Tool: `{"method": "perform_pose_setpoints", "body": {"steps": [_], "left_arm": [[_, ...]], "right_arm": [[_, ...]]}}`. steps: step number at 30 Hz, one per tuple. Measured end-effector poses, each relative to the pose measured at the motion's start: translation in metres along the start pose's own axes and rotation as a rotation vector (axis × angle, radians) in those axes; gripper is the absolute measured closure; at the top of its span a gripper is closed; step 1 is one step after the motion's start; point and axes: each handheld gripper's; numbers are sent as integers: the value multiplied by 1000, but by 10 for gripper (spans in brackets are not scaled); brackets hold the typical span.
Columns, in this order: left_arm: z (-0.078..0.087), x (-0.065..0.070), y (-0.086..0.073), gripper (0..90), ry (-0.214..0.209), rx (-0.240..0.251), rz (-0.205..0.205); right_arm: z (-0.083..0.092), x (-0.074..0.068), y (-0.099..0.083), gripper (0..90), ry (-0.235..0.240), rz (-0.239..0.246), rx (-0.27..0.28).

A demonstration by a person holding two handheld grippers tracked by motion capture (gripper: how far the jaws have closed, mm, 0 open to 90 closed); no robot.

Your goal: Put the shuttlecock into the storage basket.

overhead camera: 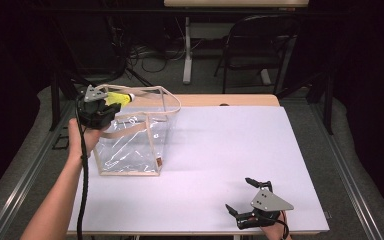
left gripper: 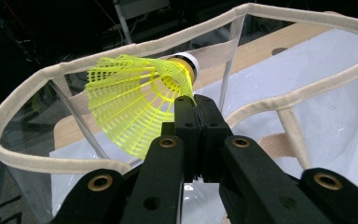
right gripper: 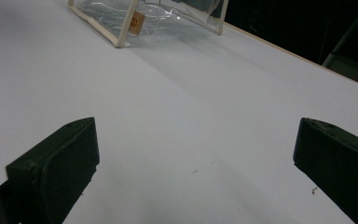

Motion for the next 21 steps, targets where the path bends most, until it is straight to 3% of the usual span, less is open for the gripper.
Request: {"method": "perform_pose_setpoints", "body": {"steps": [21], "left_arm": [[-14,4,9,883,-6,-63,-49]], "right_arm": [[0,0,0,0,0,-1,0]]}}
Point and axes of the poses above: each handheld gripper's, and its own axes: z roughly backward along the jaws, y roughly out of its top, x roughly to its right, and after that the axes turned 12 degrees about y, right-handed
